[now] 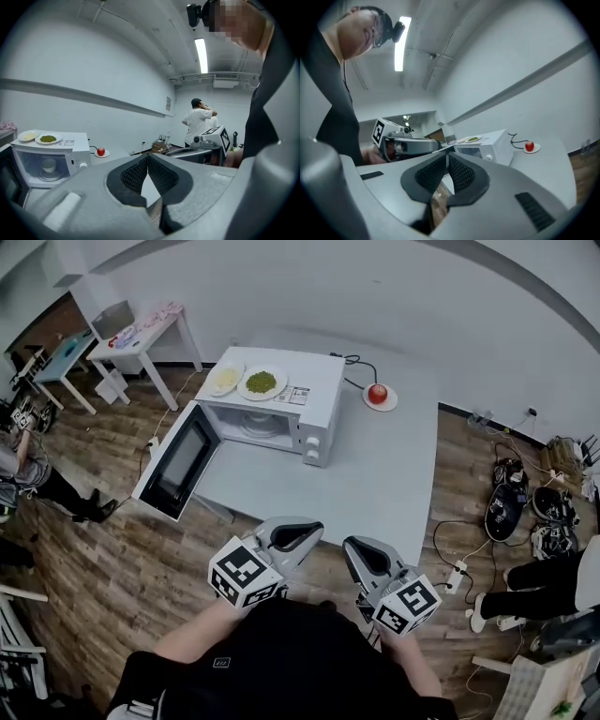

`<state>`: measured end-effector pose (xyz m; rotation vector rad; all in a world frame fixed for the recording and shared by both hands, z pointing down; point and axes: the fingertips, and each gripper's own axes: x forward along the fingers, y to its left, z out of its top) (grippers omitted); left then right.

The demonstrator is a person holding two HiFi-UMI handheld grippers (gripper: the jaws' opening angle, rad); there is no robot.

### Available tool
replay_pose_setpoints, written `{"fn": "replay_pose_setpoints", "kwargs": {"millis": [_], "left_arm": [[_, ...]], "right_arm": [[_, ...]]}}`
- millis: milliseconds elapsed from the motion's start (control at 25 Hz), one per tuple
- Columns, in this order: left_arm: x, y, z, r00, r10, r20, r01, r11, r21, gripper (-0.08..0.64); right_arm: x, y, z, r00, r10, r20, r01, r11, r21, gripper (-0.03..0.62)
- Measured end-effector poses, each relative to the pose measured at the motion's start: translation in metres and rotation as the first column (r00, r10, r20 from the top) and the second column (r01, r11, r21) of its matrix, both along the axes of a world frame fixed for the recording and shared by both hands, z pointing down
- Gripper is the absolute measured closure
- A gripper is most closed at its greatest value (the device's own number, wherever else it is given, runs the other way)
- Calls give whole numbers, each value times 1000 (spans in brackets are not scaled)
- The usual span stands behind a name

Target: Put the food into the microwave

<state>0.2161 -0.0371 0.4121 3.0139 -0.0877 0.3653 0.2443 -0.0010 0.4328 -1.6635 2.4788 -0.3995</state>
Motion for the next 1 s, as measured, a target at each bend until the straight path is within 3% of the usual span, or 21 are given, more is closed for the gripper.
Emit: {"fn": "replay_pose_setpoints", "kwargs": {"millis": [80, 240, 400, 560, 1000], "left_arm": [[5, 9, -5, 1000, 26, -3, -26, 1000, 18, 550], [5, 18, -20, 998, 50, -35, -48, 997, 55, 551], [-15, 8, -32, 998, 10, -68, -3, 995, 96, 549], [-34, -13, -36, 995, -34, -95, 42, 995, 86, 551], [-58, -34, -38, 991, -47, -128, 56, 996, 63, 551]], "right_arm": [[-6, 14, -10, 999, -23, 44, 21, 999, 51, 569], [-7, 22, -22, 999, 15, 29, -18, 995, 97, 577], [-10, 10, -34, 999, 34, 30, -37, 993, 116, 578], [-15, -7, -48, 998, 61, -15, -59, 988, 142, 578], [-40, -30, -46, 997, 50, -55, -44, 994, 101, 578]]}}
